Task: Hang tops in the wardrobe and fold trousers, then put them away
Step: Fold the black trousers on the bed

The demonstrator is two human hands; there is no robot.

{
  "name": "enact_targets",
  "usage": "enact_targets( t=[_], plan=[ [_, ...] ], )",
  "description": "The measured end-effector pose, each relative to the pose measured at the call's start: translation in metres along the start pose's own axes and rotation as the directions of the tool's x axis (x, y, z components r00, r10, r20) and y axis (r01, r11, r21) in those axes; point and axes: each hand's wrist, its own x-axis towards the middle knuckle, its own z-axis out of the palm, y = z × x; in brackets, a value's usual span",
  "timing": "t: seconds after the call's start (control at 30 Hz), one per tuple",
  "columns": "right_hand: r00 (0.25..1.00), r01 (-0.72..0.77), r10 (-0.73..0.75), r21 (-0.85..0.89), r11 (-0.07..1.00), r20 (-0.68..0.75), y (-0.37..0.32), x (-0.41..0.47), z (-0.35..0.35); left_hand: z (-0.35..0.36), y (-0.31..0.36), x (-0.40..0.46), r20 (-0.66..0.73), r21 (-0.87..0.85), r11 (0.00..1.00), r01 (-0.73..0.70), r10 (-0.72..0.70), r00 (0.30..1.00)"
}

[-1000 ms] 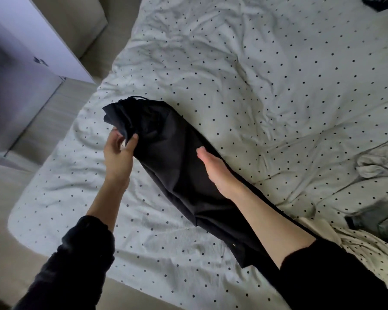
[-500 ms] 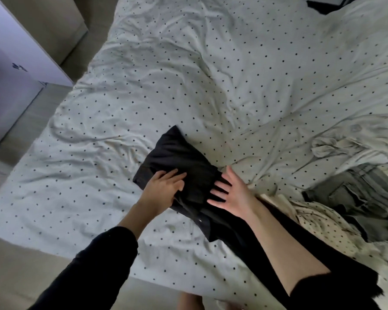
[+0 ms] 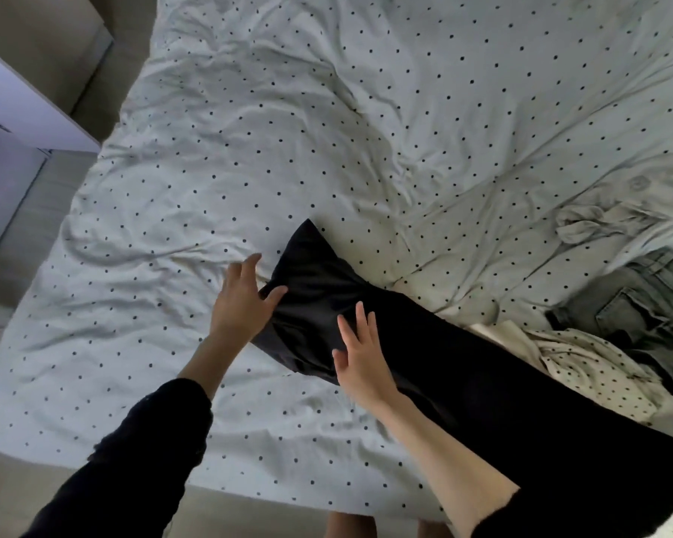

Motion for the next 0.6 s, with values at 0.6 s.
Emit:
enact_targets(
  t=[0.6],
  plan=[
    [0.841, -0.34, 0.445, 0.94, -0.008, 0.308, 0.1, -0.053, -0.092, 0.073, 0.146, -0.088, 0.251, 0.307, 0.913, -0.27, 0.196, 0.948]
  ],
)
